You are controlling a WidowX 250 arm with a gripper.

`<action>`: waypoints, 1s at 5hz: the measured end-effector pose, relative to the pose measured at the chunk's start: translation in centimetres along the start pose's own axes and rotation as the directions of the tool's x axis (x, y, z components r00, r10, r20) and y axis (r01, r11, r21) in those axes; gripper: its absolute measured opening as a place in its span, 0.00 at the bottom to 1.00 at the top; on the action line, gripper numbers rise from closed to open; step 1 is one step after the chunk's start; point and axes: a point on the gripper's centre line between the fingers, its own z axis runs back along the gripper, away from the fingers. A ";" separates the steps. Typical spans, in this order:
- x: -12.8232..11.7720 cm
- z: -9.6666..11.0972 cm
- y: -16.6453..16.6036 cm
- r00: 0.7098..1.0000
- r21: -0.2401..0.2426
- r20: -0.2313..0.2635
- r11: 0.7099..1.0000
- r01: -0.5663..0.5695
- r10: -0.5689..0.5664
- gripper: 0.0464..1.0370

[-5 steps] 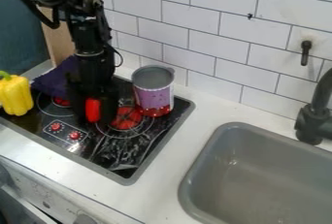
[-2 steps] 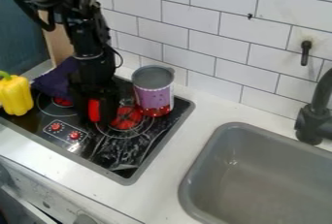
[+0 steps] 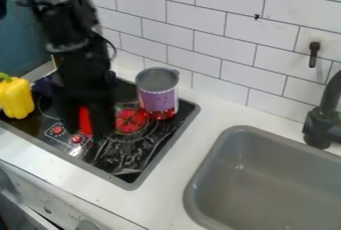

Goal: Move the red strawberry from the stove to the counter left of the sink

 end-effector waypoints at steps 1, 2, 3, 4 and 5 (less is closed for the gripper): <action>-3.7 -1.6 -2.9 0.991 0.011 -0.120 0.998 0.062 -0.060 0.75; -4.0 -3.5 -4.5 0.980 0.047 -0.161 0.990 0.129 -0.120 0.75; -2.0 -6.2 -5.5 0.973 0.089 -0.179 0.983 0.161 -0.143 0.74; -0.8 -7.5 -5.5 0.974 0.087 -0.191 0.986 0.144 -0.125 0.74; 0.2 -8.1 -5.5 0.975 0.090 -0.199 0.989 0.121 -0.102 0.74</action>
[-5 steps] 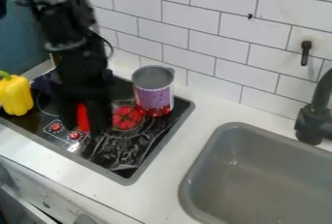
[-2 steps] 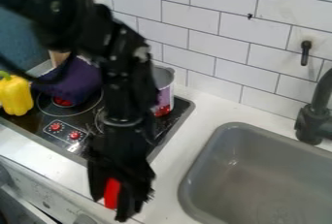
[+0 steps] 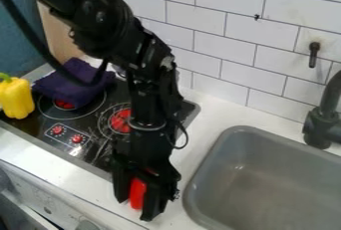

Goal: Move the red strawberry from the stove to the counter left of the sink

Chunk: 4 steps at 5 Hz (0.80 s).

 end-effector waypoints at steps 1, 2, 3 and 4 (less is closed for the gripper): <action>0.3 -0.1 -0.4 1.000 0.011 -0.003 1.000 -0.012 0.012 0.74; 0.3 0.0 -0.5 1.000 0.001 -0.010 1.000 -0.020 0.020 0.79; -0.4 0.8 0.6 0.998 -0.056 -0.008 0.996 -0.068 0.068 0.98; -1.1 3.0 1.7 0.994 -0.091 0.035 0.991 -0.096 0.100 0.97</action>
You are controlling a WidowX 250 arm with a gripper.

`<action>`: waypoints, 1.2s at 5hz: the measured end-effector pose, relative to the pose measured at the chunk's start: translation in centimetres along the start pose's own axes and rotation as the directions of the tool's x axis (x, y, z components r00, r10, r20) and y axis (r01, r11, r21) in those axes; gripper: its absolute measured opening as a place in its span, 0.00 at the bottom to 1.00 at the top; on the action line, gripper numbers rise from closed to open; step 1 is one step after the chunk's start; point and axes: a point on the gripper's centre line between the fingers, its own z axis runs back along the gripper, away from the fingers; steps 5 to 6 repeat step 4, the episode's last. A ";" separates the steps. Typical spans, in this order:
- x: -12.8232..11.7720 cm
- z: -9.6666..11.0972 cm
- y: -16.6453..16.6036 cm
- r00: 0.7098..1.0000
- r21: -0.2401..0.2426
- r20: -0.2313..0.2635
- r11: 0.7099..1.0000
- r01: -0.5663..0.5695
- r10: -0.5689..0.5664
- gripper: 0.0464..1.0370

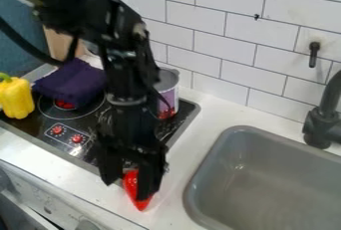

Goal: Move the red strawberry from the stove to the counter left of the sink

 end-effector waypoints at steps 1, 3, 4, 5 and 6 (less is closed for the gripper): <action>-0.4 2.3 0.7 0.999 -0.040 0.047 0.999 -0.021 0.023 0.97; -1.2 6.8 4.4 0.982 -0.037 0.164 0.995 -0.088 0.093 0.97; -0.5 6.8 6.7 0.978 -0.009 0.155 0.990 -0.143 0.143 0.97; -0.5 6.8 6.7 0.978 -0.009 0.155 0.990 -0.143 0.143 0.97; -0.5 6.8 6.7 0.978 -0.009 0.155 0.990 -0.143 0.143 0.97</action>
